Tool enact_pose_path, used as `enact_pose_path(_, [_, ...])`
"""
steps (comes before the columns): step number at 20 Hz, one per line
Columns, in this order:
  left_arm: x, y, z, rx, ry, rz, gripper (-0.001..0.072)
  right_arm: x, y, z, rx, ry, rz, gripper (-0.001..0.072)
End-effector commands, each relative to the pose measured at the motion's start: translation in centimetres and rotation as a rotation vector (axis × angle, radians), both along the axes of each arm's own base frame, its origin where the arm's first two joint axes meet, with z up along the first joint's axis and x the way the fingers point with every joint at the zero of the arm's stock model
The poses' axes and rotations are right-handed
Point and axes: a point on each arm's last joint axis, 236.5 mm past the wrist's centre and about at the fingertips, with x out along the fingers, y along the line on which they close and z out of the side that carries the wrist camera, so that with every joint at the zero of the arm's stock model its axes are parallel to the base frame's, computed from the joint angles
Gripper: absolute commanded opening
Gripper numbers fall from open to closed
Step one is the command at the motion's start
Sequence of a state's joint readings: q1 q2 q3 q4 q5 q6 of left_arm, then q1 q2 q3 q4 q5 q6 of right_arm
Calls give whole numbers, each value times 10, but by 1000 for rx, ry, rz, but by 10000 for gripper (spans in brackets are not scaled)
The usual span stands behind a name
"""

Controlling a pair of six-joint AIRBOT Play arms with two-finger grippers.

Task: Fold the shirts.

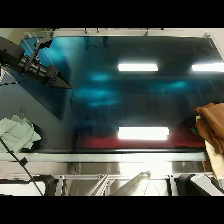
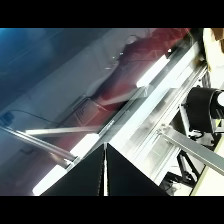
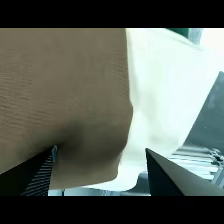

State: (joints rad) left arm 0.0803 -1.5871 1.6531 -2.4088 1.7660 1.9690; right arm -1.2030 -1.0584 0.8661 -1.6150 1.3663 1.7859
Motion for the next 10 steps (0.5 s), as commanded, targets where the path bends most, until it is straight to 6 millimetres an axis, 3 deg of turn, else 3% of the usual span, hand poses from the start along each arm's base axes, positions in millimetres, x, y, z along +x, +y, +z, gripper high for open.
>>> enact_pose_path(1, [1,-1,1,-3,-6,1,26,0,21,13,93,-4,-8,617])
enact_pose_path(3, [2,-1,2,-3,-10,2,26,39,39,37,165,-159,1,616])
enact_pose_path(5, [8,-1,10,-1,-47,7,26,109,66,75,231,-429,94,611])
enact_pose_path(6, [12,0,18,2,-77,8,26,145,87,98,274,-570,174,565])
enact_pose_path(7, [15,0,26,4,-108,7,25,175,108,118,310,-692,262,387])
enact_pose_path(8, [17,0,36,5,-142,13,25,204,133,140,326,-823,391,58])
enact_pose_path(10, [20,-5,56,-23,-202,67,25,248,185,181,303,-1037,648,17])
